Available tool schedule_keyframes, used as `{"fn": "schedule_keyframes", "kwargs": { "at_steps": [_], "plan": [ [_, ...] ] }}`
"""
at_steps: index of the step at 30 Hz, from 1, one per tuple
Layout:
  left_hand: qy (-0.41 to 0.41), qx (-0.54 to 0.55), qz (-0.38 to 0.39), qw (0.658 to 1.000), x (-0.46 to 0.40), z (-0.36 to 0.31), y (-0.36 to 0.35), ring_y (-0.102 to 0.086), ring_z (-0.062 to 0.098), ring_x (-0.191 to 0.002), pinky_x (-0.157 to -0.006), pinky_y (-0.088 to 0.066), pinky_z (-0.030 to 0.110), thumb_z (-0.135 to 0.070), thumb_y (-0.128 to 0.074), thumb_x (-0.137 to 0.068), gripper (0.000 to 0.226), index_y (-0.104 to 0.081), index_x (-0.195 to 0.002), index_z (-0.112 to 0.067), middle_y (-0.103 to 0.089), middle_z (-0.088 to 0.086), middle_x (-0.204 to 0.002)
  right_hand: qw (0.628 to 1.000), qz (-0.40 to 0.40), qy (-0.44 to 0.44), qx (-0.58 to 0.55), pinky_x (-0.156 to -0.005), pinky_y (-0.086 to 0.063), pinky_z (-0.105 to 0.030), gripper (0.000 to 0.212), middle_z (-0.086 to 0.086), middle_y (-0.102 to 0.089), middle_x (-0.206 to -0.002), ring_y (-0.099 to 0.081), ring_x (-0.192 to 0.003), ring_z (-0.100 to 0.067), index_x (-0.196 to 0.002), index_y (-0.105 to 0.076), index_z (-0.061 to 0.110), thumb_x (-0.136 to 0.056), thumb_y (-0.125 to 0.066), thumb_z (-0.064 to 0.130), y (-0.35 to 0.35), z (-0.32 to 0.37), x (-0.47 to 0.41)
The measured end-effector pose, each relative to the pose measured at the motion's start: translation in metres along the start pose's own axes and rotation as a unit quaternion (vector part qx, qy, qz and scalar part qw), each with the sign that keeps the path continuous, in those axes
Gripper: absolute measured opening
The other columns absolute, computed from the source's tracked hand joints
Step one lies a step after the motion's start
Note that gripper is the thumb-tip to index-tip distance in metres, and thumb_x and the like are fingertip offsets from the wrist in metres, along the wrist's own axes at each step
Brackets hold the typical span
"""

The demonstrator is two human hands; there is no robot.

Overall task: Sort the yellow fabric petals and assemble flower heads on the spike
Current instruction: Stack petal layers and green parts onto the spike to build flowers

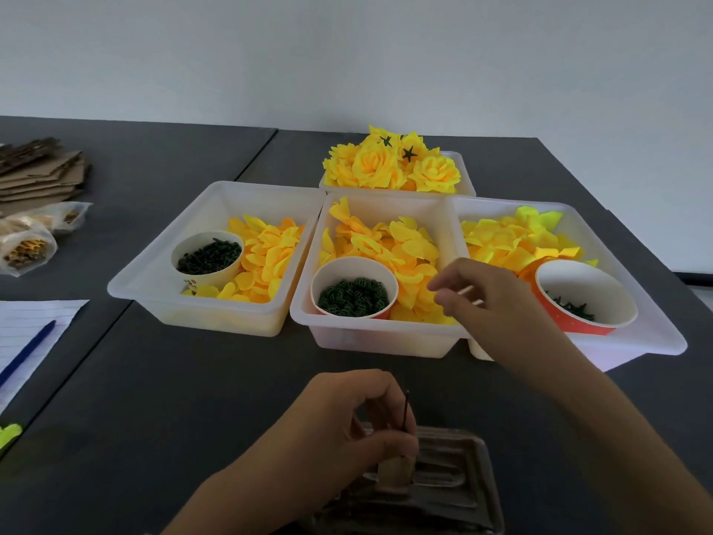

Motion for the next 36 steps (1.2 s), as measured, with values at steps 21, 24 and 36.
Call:
{"fn": "schedule_keyframes", "kwargs": {
  "at_steps": [21,24,36],
  "plan": [
    [0.216,-0.355,-0.303,0.857,-0.097,0.121,0.161,-0.060,0.026,-0.094,-0.069,-0.044,0.034,-0.019,-0.050,-0.093,0.017,-0.063,-0.104,-0.016,-0.063,0.004,-0.107,0.996,-0.002,0.009,-0.090,-0.076,-0.050,-0.027,0.019,0.009,-0.067,-0.079,-0.062,-0.081,-0.007,-0.084,-0.066,0.032,-0.092,-0.057,0.017,-0.037,0.021,0.026],
    [0.181,-0.335,-0.378,0.844,-0.084,0.114,0.179,-0.057,0.023,-0.083,-0.063,-0.038,0.033,-0.024,-0.051,-0.092,0.014,-0.061,-0.093,-0.015,-0.058,0.001,-0.094,0.994,0.002,-0.006,-0.108,-0.078,-0.048,-0.027,0.015,0.008,-0.069,-0.081,-0.063,-0.084,-0.009,-0.086,-0.066,0.030,-0.090,-0.058,0.019,-0.031,0.017,0.031],
    [0.026,0.076,-0.467,0.881,-0.024,0.044,0.203,-0.057,0.014,-0.068,-0.059,-0.045,0.025,-0.022,-0.062,-0.093,0.009,-0.068,-0.091,-0.016,-0.065,-0.001,-0.076,0.988,-0.005,0.025,-0.154,-0.074,-0.053,-0.035,0.013,0.008,-0.068,-0.083,-0.064,-0.080,-0.011,-0.088,-0.066,0.033,-0.088,-0.056,0.024,-0.034,0.044,0.032]
  ]
}}
Point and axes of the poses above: each hand's wrist, its own x-axis away from the middle knuckle, its own y-axis out of the back of the hand, z = x × y, the point moved 5 cm from there along -x, towards the middle knuckle
